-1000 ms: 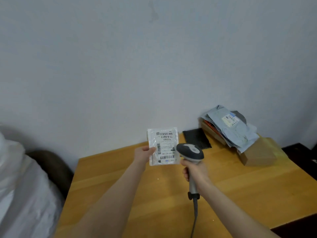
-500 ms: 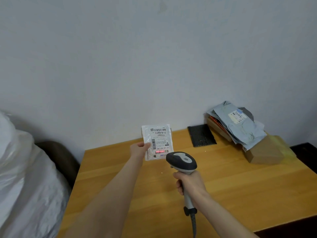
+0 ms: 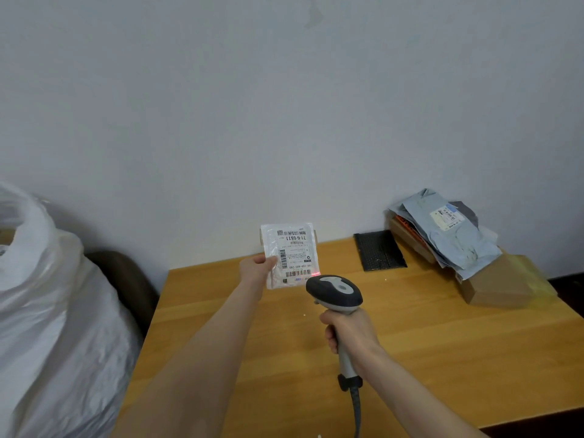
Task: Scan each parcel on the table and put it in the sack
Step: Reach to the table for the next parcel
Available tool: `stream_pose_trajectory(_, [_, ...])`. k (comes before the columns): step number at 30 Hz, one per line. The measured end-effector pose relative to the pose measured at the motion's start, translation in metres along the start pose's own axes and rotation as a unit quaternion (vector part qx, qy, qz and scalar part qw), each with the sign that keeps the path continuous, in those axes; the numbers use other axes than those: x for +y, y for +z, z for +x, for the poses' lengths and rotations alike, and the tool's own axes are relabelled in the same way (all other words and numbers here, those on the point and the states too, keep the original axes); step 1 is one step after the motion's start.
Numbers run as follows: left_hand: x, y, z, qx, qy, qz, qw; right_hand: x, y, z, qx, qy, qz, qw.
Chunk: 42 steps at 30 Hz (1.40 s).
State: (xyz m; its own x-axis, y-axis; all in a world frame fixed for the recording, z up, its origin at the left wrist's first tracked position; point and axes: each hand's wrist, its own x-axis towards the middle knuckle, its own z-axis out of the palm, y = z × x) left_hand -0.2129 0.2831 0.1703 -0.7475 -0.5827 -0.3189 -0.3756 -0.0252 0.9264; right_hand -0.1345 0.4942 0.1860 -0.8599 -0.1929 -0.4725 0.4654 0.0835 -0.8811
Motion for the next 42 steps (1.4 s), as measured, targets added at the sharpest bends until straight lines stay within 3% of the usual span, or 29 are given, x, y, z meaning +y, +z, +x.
stream_pose_trajectory(12, [0.033, -0.075, -0.035, 0.062, 0.063, -0.01, 0.996, -0.043, 0.052, 0.008, -0.079, -0.087, 0.048, 0.992])
stream_pose_trajectory(19, [0.086, -0.178, -0.058, 0.149, 0.141, -0.011, 0.979, -0.114, 0.155, 0.008, -0.136, -0.142, 0.044, 0.979])
stream_pose_trajectory(29, [0.144, -0.383, -0.041, 0.315, 0.239, 0.021, 0.918, -0.171, 0.351, -0.003, -0.193, -0.184, 0.037, 0.963])
stream_pose_trajectory(35, [0.126, -0.526, 0.026, 0.44, 0.176, 0.091, 0.876, -0.167, 0.454, 0.027, -0.176, -0.148, 0.037, 0.972])
stream_pose_trajectory(39, [0.096, -0.568, 0.07, 0.458, 0.099, 0.133, 0.874, -0.16, 0.481, 0.052, -0.139, -0.127, 0.043, 0.981])
stream_pose_trajectory(42, [0.088, -0.574, 0.092, 0.416, 0.024, 0.145, 0.898, -0.154, 0.489, 0.067, -0.116, -0.118, 0.042, 0.985])
